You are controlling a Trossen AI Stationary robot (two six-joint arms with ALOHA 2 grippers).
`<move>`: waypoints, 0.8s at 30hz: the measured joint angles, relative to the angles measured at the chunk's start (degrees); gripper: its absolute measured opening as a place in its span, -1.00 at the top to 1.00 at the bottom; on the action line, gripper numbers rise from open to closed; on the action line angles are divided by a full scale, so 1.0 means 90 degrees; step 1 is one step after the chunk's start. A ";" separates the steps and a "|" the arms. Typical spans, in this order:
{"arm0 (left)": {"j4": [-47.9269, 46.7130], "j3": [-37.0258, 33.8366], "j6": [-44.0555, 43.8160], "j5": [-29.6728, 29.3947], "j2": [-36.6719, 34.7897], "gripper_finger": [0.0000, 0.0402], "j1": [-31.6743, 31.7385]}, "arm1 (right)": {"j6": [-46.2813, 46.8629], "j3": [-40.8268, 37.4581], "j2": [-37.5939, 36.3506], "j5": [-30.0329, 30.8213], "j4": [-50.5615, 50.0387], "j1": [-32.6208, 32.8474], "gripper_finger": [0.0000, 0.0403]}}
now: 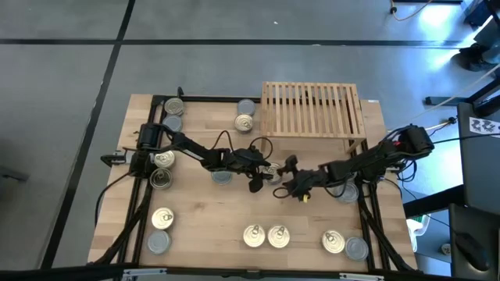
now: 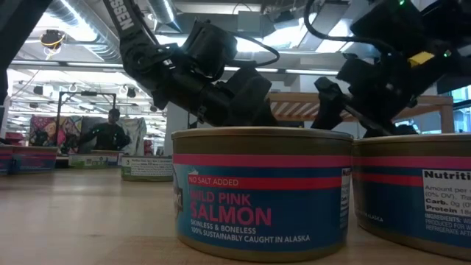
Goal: Stack canned seafood by type on shelf
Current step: Put the blue-pink tuna can on the shelf
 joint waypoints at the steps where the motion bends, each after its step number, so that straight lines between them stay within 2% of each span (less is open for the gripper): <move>1: 0.0047 -0.0001 -0.0005 0.0004 0.0005 -0.19 0.0000 | -0.0091 0.0001 0.0075 0.0011 0.0052 0.0000 -0.53; 9: 0.0129 -0.0001 -0.0127 0.0045 0.0007 -0.19 0.0056 | -0.0987 0.0000 0.0767 0.0819 0.0857 0.0000 -0.49; 15: 0.0142 -0.0004 -0.0171 0.0040 0.0006 -0.19 0.0058 | -0.1207 0.0027 0.1091 0.1239 0.1252 0.0012 -0.42; 18: 0.0140 -0.0006 -0.0173 0.0038 0.0006 -0.19 0.0063 | -0.1240 0.0095 0.1097 0.1239 0.1190 0.0013 -0.29; 22: 0.0134 -0.0009 -0.0236 -0.0011 -0.0017 -0.19 0.0070 | -0.1236 0.0186 0.1110 0.1352 0.1056 0.0027 -0.02; 24: 0.0115 -0.0011 -0.0191 -0.0057 -0.0048 -0.19 0.0075 | -0.1214 0.0213 0.1116 0.1421 0.1048 0.0024 -0.01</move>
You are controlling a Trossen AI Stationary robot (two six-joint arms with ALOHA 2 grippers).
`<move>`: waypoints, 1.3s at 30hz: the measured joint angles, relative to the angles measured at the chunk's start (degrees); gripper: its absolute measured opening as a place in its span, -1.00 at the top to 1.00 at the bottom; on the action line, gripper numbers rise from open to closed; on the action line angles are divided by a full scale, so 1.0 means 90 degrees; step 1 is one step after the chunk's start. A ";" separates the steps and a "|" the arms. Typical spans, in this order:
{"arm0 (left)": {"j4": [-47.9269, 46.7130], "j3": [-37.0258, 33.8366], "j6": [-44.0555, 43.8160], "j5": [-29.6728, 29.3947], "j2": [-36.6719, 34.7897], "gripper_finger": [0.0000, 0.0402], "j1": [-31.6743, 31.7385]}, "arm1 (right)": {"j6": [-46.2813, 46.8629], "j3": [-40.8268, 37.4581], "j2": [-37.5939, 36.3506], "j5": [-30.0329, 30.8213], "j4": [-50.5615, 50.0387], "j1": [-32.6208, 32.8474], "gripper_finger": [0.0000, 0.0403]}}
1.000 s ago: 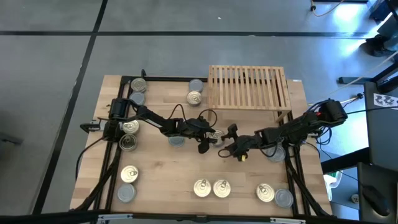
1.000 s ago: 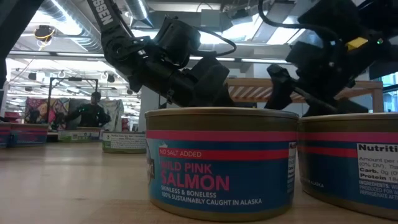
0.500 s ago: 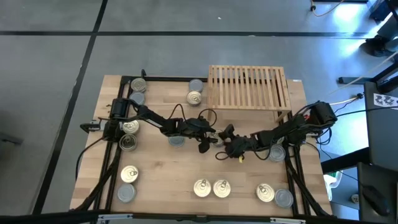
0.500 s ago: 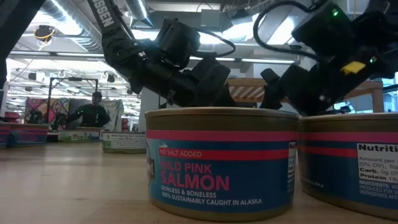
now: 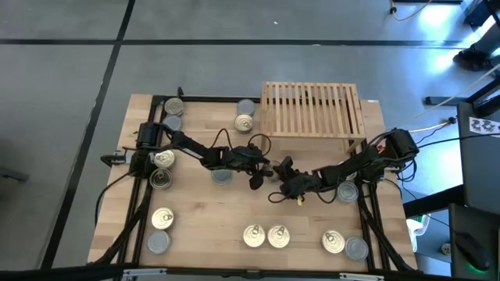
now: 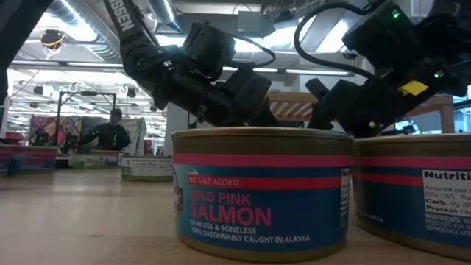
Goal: Stack canned seafood by type on shelf
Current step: Put the blue-pink tuna can on the shelf
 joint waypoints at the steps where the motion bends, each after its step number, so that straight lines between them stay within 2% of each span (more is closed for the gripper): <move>1: -0.0002 0.0000 0.0013 -0.0002 -0.0030 -0.19 0.0000 | 0.0005 0.0004 0.0000 0.0035 -0.0007 0.0027 -0.01; 6: -0.0357 -0.0001 0.0231 0.0007 -0.0363 -0.19 -0.0035 | 0.0073 0.0017 -0.0036 0.0346 -0.0024 0.0327 0.01; 11: -0.1374 -0.0019 0.0430 0.0084 -0.1125 -0.19 -0.0076 | 0.0092 0.0010 -0.0388 0.0716 -0.0086 0.0731 0.02; 18: -0.2729 0.0005 0.0827 -0.0336 -0.2139 -0.19 -0.0068 | 0.0056 0.0018 -0.1354 0.1182 -0.0397 0.1078 0.02; 25: -0.3391 0.0010 0.1105 -0.0951 -0.2658 -0.19 -0.0268 | 0.0020 0.0276 -0.2566 0.1692 -0.0790 0.1055 0.02; 33: -0.3435 -0.0116 0.1003 -0.1234 -0.2679 -0.19 -0.0559 | -0.0150 0.0886 -0.3317 0.1987 -0.1398 0.0337 0.02; 36: -0.2991 -0.0426 0.0764 -0.1237 -0.2681 -0.19 -0.0648 | -0.0150 0.1130 -0.3315 0.1998 -0.1462 -0.0132 0.02; 39: -0.2555 -0.0783 0.0450 -0.1269 -0.2681 -0.19 -0.0724 | -0.0150 0.1393 -0.3315 0.1730 -0.1646 -0.0652 0.02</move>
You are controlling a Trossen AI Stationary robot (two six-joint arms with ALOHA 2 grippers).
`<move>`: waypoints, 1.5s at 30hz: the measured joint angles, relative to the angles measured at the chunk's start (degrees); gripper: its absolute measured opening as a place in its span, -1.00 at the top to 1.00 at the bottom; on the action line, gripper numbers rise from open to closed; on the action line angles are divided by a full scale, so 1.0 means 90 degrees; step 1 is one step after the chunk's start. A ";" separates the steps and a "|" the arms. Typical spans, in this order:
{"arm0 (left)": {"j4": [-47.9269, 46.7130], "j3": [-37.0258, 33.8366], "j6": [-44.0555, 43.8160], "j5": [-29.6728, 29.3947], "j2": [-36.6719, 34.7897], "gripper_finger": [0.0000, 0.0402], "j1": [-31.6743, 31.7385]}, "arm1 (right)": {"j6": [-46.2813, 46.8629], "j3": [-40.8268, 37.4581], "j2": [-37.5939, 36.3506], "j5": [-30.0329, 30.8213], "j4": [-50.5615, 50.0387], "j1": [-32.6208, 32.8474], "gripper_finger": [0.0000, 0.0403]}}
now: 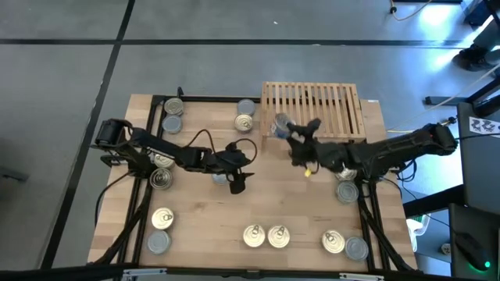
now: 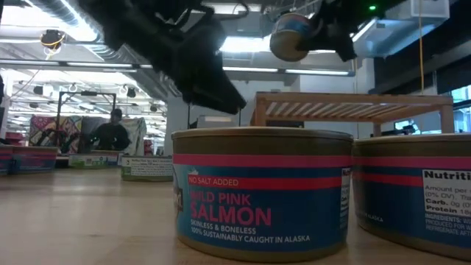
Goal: Stack canned seafood by type on shelf
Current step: Put the blue-pink tuna can on the shelf
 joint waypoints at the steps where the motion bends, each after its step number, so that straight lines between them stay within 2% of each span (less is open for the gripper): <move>1: 0.0075 -0.0114 -0.0119 -0.0027 0.0000 -0.19 -0.0029 | 0.0002 0.0070 0.0000 -0.0067 -0.0090 -0.0176 0.02; 7: 0.0177 -0.0527 -0.0634 -0.0052 0.0000 -0.19 -0.0100 | 0.0053 0.0459 0.0090 -0.0871 -0.0396 -0.1233 0.02; 13: 0.0195 -0.0601 -0.0761 -0.0064 0.0000 -0.19 -0.0095 | 0.0063 0.1202 0.0788 -0.1457 -0.0970 -0.2057 0.02; 21: 0.0203 -0.0601 -0.0759 -0.0064 0.0000 -0.19 -0.0095 | 0.0058 0.2631 0.2158 -0.1660 -0.2421 -0.2926 0.02; 26: 0.0193 -0.0601 -0.0759 -0.0064 0.0000 -0.19 -0.0095 | 0.0052 0.3259 0.2715 -0.1832 -0.2890 -0.3343 0.02; 37: 0.0236 -0.0601 -0.0759 -0.0064 -0.0002 -0.19 -0.0095 | 0.0246 0.3397 0.2907 -0.2509 -0.3064 -0.3929 -0.02; 45: 0.0233 -0.0601 -0.0756 -0.0061 -0.0002 -0.19 -0.0095 | 0.0401 0.3396 0.2895 -0.2990 -0.3048 -0.3960 -0.07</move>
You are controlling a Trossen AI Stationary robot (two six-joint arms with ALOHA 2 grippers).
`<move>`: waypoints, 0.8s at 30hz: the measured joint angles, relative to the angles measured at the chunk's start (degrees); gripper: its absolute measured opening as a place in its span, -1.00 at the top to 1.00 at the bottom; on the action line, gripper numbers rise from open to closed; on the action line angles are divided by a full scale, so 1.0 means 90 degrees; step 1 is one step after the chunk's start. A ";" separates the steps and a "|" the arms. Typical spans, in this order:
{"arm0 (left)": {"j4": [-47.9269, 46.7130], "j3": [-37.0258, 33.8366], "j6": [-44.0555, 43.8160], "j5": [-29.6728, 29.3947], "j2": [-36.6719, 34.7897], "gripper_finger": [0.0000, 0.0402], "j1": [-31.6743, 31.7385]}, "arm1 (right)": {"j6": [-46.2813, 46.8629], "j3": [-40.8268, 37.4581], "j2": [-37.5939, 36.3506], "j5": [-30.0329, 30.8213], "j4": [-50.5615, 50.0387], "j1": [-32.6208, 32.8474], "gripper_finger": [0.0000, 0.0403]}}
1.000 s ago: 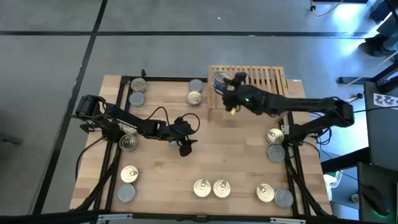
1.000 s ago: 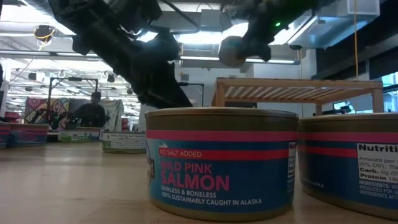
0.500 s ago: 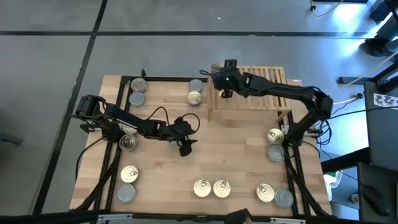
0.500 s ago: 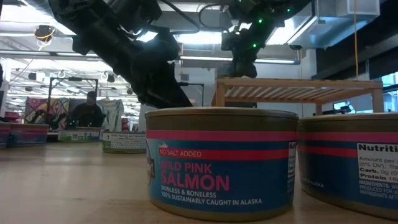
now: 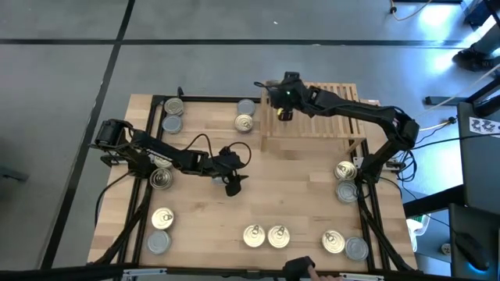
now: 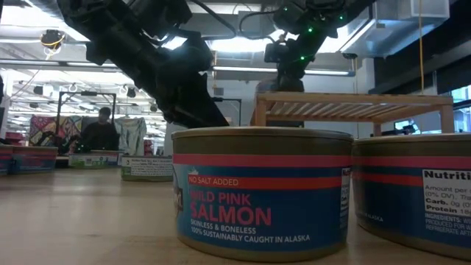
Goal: Stack canned seafood by type on shelf
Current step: Put the blue-pink tuna can on the shelf
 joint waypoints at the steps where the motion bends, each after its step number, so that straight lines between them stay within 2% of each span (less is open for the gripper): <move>1: 0.0000 0.0000 0.0000 0.0000 0.0000 -0.19 0.0000 | 0.0005 0.0000 0.0000 -0.0046 0.0023 0.0002 -0.08; 13: -0.0005 0.0000 0.0022 0.0000 0.0000 -0.19 0.0000 | 0.0191 0.0000 0.0000 -0.0115 -0.0075 0.0005 -0.46; 24: -0.0007 0.0000 0.0020 0.0000 0.0000 -0.19 0.0000 | 0.0344 0.0457 0.0002 -0.0084 -0.0908 0.0005 -0.48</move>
